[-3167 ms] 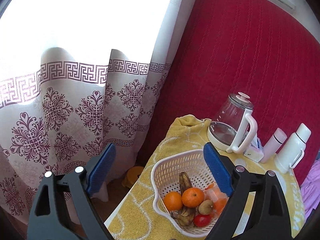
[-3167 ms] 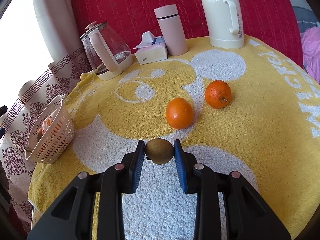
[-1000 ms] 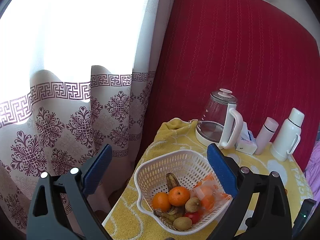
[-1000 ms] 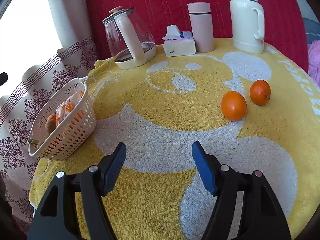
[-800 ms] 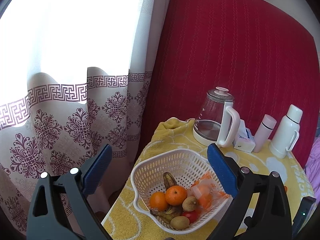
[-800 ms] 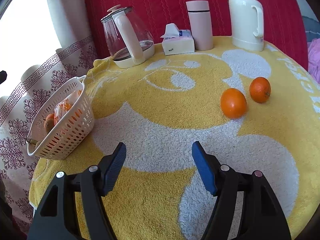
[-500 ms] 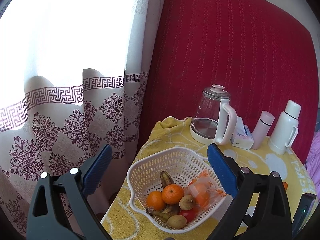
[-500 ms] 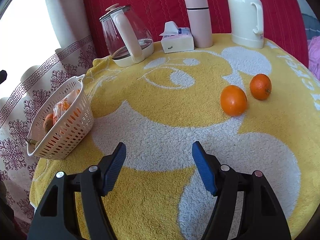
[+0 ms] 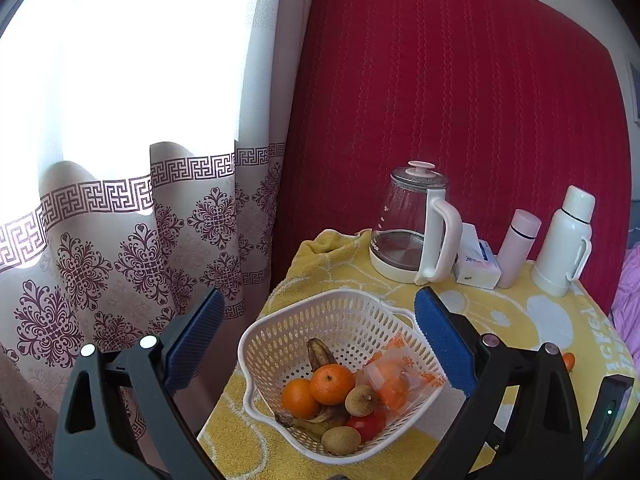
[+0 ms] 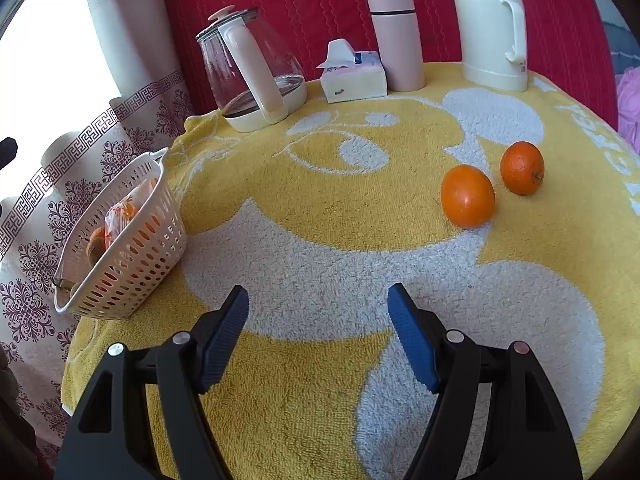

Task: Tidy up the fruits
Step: 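Move both open tools back toward the remaining oranges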

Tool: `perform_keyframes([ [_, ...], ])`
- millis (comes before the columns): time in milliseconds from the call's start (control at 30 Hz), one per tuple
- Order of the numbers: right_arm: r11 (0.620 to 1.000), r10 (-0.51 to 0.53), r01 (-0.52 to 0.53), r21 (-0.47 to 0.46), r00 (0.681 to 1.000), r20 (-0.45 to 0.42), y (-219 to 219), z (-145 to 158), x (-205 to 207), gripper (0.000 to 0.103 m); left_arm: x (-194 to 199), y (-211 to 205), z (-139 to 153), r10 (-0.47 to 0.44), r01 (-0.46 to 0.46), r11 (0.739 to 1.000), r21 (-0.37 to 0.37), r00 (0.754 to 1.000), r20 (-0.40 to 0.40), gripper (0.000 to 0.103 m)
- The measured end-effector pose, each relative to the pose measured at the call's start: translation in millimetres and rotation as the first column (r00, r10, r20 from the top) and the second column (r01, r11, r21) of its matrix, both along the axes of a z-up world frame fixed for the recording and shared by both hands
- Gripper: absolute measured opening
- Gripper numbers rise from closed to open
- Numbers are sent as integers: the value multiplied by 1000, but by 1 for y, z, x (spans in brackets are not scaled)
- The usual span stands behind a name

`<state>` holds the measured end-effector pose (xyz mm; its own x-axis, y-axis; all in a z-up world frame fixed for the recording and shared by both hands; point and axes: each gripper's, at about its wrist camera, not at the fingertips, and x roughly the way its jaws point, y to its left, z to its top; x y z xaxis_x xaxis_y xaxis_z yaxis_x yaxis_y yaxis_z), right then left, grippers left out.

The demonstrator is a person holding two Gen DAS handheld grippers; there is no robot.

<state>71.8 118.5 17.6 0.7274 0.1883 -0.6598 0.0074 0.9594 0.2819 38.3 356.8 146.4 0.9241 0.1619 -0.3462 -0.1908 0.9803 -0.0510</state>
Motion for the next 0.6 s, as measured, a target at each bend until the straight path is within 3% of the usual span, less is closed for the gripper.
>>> perform_keyframes([
  [400, 1000, -10, 11, 22, 1000, -6, -4, -1, 0, 72, 6, -21, -9, -44, 45, 998, 37, 999, -29, 98],
  [600, 996, -59, 60, 69, 998, -13, -28, 2, -3, 72, 8, -35, -12, -77, 80, 995, 67, 996, -42, 98],
])
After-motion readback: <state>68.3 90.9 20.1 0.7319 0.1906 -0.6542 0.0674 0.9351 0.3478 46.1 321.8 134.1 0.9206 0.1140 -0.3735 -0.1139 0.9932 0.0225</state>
